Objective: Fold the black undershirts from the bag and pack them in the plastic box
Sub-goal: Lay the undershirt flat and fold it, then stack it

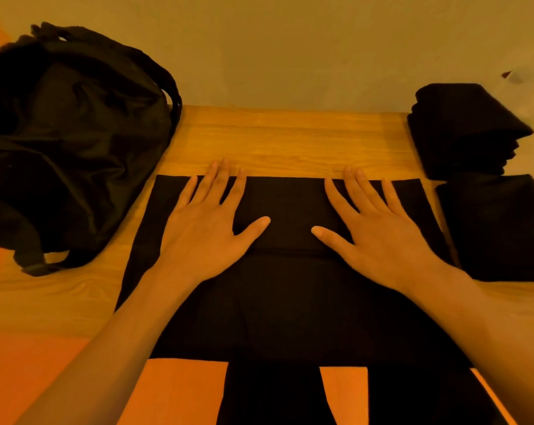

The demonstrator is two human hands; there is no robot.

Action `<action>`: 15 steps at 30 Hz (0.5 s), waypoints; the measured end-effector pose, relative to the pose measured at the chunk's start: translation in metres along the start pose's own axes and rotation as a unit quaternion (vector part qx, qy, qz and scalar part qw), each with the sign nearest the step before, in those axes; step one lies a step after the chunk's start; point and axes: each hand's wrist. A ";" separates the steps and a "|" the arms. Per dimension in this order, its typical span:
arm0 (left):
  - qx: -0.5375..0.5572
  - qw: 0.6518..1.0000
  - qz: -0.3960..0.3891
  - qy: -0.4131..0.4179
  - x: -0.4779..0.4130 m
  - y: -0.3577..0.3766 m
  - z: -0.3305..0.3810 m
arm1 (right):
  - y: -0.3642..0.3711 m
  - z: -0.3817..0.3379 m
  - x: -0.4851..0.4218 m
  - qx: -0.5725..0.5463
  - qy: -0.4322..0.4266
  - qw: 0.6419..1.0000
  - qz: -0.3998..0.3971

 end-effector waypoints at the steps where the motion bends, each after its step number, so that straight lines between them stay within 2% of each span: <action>1: 0.001 1.000 0.001 -0.001 0.000 0.000 0.000 | 0.002 -0.003 0.002 -0.008 0.002 1.000 0.007; 15: -0.016 1.000 -0.005 -0.017 0.001 -0.002 0.005 | 0.001 -0.008 0.004 -0.007 0.021 1.000 -0.012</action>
Point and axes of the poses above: each hand's wrist, its own x-axis away from the middle knuckle, its own y-axis out of the palm, z = x × y, and after that the axes turned 3 degrees about x, right-handed
